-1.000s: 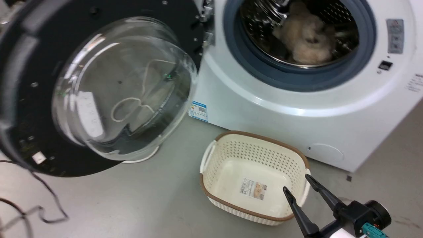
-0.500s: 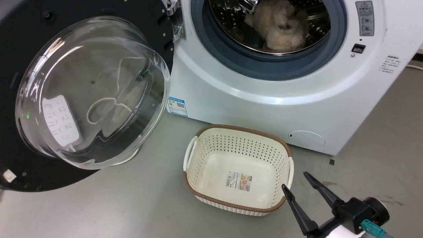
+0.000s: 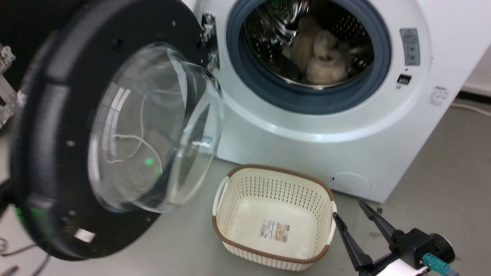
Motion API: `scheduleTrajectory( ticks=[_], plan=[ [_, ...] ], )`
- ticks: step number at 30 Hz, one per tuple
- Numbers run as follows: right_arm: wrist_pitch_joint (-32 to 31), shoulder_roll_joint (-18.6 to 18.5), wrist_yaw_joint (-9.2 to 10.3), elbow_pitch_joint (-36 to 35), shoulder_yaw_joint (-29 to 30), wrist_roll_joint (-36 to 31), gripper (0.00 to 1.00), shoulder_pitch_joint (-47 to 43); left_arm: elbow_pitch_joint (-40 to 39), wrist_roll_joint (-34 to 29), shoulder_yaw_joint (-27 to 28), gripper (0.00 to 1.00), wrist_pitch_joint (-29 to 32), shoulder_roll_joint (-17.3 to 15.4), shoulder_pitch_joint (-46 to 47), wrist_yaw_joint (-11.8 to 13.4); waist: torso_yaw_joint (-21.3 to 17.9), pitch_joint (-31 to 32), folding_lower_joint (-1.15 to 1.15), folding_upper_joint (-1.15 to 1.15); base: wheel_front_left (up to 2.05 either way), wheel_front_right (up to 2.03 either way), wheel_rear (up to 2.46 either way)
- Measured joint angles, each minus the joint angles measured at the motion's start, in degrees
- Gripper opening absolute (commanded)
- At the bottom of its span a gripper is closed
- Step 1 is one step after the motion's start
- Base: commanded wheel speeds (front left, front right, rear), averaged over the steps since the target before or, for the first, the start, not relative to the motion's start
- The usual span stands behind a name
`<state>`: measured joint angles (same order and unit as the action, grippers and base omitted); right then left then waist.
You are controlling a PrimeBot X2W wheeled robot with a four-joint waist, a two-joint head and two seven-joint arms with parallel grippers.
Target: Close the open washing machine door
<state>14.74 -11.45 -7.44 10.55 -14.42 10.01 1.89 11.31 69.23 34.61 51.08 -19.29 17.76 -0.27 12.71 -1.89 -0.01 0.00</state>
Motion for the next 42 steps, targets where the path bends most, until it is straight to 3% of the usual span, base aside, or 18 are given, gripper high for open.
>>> scheduleTrajectory(
  ticks=[8, 13, 14, 23, 29, 36, 42],
  plan=[
    [0.01, 2.01, 0.00, 0.54, 4.86, -1.92, 1.00, -0.54, -9.47, -0.09, -5.37, 0.00, 1.82, 9.09, -8.72, -1.20, -1.69, 3.03, 0.00, 0.00, 0.00, 0.00, 0.00],
    [0.00, 2.69, 0.00, 0.49, 7.39, -2.60, 1.00, -0.57, -12.85, -0.55, -10.27, 0.00, 0.31, 15.02, -13.85, -1.76, -4.68, 3.18, 0.00, 0.00, 0.00, 0.00, 0.00],
    [0.01, 2.86, 0.00, 0.45, 8.11, -3.00, 1.00, -0.73, -13.79, 0.74, -14.07, 0.00, -2.53, 16.11, -16.27, -1.76, -7.00, 2.92, 0.00, 0.00, 0.00, 0.00, 0.00],
    [0.00, 2.19, 0.00, -0.09, 8.08, -2.85, 1.00, -0.27, -10.45, 11.80, -31.10, 0.00, -20.11, 16.08, -18.58, -2.96, -15.88, 0.18, 0.01, 0.00, 0.00, 0.00, 0.00],
    [0.00, 1.91, 0.00, 0.00, 7.72, -1.99, 1.00, 1.26, -6.23, 15.11, -40.52, 0.00, -29.81, 16.44, -13.77, -4.07, -22.95, -2.72, 0.01, 0.00, 0.00, 0.00, 0.00],
    [0.01, 2.04, 0.00, 1.01, 6.93, -0.84, 1.00, 3.41, 1.99, 16.92, -44.34, 0.00, -41.97, 16.45, -1.77, -4.52, -31.15, -6.38, 0.01, 0.00, 0.00, 0.00, 0.00],
    [0.01, 2.59, 0.00, 1.23, 6.43, -0.25, 1.00, 4.70, 11.27, 17.06, -43.95, 0.00, -51.44, 16.51, 10.06, -4.47, -36.69, -9.63, 0.02, 0.00, 0.00, 0.00, 0.00]
  ],
)
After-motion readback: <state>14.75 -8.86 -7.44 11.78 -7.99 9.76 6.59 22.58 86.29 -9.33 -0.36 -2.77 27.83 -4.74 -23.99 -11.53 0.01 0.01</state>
